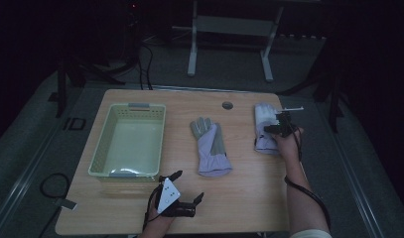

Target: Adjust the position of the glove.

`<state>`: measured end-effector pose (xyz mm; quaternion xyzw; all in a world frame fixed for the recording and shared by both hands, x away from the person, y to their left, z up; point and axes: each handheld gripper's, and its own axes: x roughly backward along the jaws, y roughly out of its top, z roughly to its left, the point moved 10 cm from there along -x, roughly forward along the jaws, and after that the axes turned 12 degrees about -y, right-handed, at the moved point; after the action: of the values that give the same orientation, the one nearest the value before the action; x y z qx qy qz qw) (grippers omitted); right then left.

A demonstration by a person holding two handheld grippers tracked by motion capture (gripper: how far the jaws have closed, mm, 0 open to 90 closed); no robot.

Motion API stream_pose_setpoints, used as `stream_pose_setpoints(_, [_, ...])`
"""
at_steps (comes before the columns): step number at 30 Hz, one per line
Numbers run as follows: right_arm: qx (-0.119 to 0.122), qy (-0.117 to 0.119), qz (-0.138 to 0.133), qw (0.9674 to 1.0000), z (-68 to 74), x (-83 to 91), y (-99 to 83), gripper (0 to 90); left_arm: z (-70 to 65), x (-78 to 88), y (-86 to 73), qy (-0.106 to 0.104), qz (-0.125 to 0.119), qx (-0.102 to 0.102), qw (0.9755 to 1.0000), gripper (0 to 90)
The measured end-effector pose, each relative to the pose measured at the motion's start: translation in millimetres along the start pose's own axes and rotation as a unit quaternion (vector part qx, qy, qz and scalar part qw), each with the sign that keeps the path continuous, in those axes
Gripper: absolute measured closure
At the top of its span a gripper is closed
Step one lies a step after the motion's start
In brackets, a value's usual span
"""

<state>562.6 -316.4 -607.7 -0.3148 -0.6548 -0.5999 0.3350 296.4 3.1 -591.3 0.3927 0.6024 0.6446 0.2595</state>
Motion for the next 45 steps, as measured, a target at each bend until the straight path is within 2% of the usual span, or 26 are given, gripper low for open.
stream_pose_setpoints(5, [-0.003, -0.004, 0.003, 1.0000, 3.5, 5.2, 1.5, 75.4, -0.2, -0.1, 0.0, 0.000, 0.000, 0.000, 1.0000, 1.4])
stream_pose_setpoints(7, [-0.009, 0.002, 0.002, 1.0000, 4.7, 8.5, 2.4, 75.4, -0.2, -0.1, 0.0, 0.000, 0.000, 0.000, 1.0000, 1.4])
stream_pose_setpoints(8, [-0.004, 0.004, 0.002, 1.0000, 6.2, 15.7, 3.5, 78.5, 0.0, 0.0, 0.0, 0.001, 0.000, 0.000, 1.0000, 1.3])
stream_pose_setpoints(11, [0.008, 0.010, -0.006, 0.9999, 9.1, 31.5, 6.7, 79.1, 0.0, -0.1, 0.0, 0.001, 0.000, 0.000, 1.0000, 1.4])
stream_pose_setpoints(17, [0.032, 0.029, -0.031, 0.9986, 16.3, 74.1, 8.6, 79.9, 0.1, -0.2, 0.0, 0.002, 0.000, 0.000, 1.0000, 1.4])
stream_pose_setpoints(22, [0.054, 0.044, -0.044, 0.9966, 21.8, 109.3, -1.1, 80.0, 0.3, -0.1, -0.1, 0.003, 0.001, 0.000, 1.0000, 1.4])
stream_pose_setpoints(26, [0.066, 0.052, -0.044, 0.9954, 23.7, 134.1, -17.7, 79.9, -0.1, -0.2, -0.1, 0.003, 0.002, -0.001, 1.0000, 1.3])
stream_pose_setpoints(29, [0.069, 0.056, -0.043, 0.9951, 25.8, 144.4, -31.3, 79.9, -0.3, -0.4, -0.2, 0.003, 0.002, -0.003, 1.0000, 1.4])
stream_pose_setpoints(31, [0.074, 0.054, -0.041, 0.9949, 27.4, 147.7, -41.6, 79.8, -0.4, -0.5, -0.2, 0.003, 0.003, -0.003, 1.0000, 1.4])
stream_pose_setpoints(33, [0.074, 0.062, -0.040, 0.9945, 30.7, 148.9, -51.8, 79.8, -0.5, -0.6, -0.3, 0.003, 0.003, -0.004, 1.0000, 1.4])
stream_pose_setpoints(36, [0.078, 0.063, -0.033, 0.9944, 36.2, 144.9, -67.3, 79.7, -0.6, -0.6, -0.2, 0.003, 0.003, -0.004, 1.0000, 1.4])
stream_pose_setpoints(40, [0.083, 0.066, -0.022, 0.9942, 44.0, 130.0, -82.3, 79.4, -0.5, -0.6, -0.3, 0.004, 0.004, -0.005, 1.0000, 1.4])
stream_pose_setpoints(45, [0.080, 0.062, -0.016, 0.9947, 50.0, 109.0, -87.2, 78.4, -0.5, -0.7, -0.3, 0.004, 0.004, -0.005, 1.0000, 1.4])
